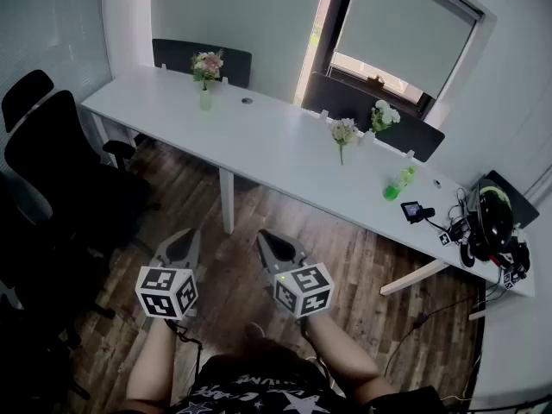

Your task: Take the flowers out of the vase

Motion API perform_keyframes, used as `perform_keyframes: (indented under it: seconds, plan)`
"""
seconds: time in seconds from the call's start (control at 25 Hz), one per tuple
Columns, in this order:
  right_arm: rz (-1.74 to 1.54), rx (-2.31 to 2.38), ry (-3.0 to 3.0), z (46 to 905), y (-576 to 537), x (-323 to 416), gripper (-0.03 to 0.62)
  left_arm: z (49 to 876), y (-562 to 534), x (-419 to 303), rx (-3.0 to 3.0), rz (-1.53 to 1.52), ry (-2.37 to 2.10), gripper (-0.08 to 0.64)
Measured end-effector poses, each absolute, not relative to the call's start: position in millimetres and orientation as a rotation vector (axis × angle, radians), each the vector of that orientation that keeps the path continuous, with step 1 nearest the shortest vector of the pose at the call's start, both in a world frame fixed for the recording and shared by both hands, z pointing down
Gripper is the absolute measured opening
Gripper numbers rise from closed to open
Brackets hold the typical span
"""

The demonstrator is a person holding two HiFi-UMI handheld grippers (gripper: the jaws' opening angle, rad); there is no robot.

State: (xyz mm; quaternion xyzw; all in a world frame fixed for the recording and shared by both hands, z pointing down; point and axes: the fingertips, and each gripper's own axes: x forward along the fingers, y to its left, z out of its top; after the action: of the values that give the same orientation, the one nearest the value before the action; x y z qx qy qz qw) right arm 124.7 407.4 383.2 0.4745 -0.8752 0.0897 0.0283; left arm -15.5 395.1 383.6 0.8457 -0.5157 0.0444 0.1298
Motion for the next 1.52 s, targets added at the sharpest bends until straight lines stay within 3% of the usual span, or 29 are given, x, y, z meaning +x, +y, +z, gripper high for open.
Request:
perform_keyframes:
  seconds: [0.88, 1.52]
  plan:
    - [0.389, 1.436, -2.72, 413.0, 442.9, 104.9, 0.002, 402.0, 439.2, -57.3, 2.391, 0.096, -1.529, 0.008]
    - [0.465, 1.457, -2.785, 420.5, 266.0, 128.5, 0.002, 397.6, 301.3, -52.5, 2.391, 0.106, -1.612, 0.008]
